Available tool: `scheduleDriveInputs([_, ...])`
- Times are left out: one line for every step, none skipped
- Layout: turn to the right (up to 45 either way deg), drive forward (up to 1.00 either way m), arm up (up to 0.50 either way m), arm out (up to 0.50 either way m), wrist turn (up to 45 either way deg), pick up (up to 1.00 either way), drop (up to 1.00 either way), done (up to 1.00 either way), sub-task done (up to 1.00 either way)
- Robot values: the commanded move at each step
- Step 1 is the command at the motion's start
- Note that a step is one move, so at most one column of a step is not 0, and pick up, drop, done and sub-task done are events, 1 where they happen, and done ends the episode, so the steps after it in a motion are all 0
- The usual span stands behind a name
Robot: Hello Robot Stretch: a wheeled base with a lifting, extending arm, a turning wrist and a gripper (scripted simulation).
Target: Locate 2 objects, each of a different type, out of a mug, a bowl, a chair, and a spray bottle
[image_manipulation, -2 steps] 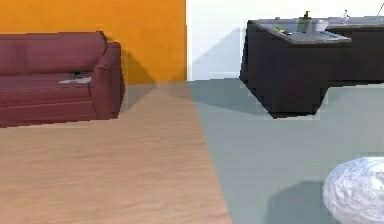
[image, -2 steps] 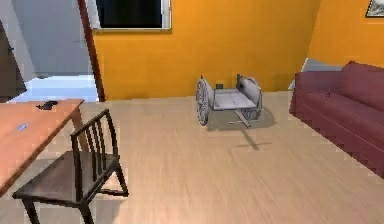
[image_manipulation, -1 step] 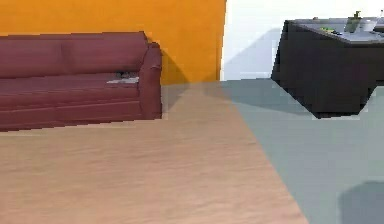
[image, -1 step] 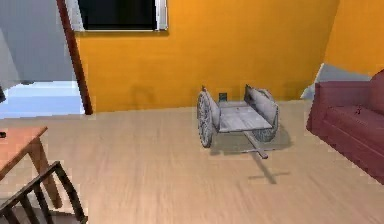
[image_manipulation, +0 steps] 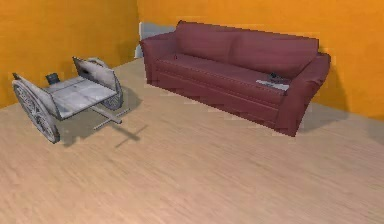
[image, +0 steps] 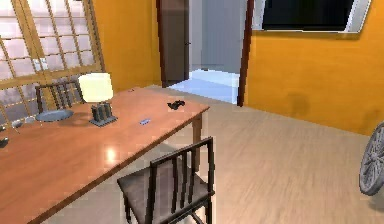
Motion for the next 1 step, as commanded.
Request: scheduleDriveInputs([0.0,0.00,0.00,0.00,0.0,0.00,0.00,1.00,0.00])
